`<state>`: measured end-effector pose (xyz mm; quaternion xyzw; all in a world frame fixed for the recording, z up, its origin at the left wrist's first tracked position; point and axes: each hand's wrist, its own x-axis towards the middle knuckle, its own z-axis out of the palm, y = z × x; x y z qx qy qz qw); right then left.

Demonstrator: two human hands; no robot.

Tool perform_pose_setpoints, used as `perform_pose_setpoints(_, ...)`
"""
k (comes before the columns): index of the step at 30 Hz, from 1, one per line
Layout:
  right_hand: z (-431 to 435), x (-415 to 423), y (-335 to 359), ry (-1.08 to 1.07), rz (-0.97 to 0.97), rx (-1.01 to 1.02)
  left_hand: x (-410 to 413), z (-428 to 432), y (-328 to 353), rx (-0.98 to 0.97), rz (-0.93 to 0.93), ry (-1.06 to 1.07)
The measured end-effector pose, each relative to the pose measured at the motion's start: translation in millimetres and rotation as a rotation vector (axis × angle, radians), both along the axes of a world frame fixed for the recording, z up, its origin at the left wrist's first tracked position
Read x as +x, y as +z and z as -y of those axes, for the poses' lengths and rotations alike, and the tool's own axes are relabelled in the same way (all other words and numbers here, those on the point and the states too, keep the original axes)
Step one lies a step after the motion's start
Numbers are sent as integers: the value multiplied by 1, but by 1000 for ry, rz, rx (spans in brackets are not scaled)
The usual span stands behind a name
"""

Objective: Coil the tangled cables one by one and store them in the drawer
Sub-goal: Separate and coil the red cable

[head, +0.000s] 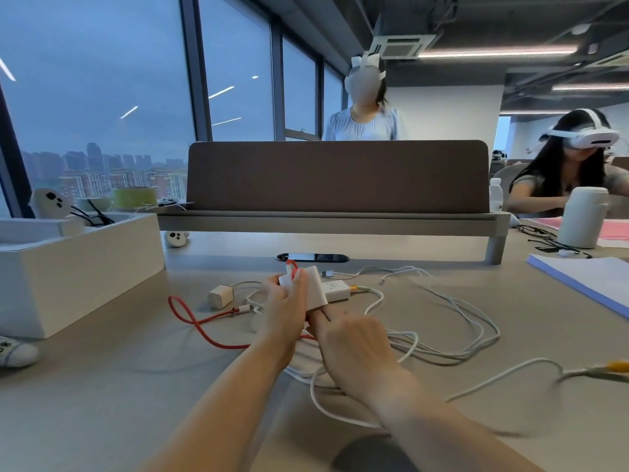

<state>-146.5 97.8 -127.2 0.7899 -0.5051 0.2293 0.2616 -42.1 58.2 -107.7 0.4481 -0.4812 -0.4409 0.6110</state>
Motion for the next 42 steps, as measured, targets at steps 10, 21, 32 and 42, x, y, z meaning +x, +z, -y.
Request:
perform_pose_setpoints(10,-5,0,0,278,198,176,3,1,0,-108,112,76)
perform_pose_setpoints(21,-1,-18,13,249,196,74,5,11,-8,-152,328,-21)
perform_pose_setpoints(32,3,-32,17,207,262,-50,3,-4,-1,-157,495,-93)
perform_pose_setpoints(42,8,-47,24,443,681,327,10,0,-4,-99,580,-179)
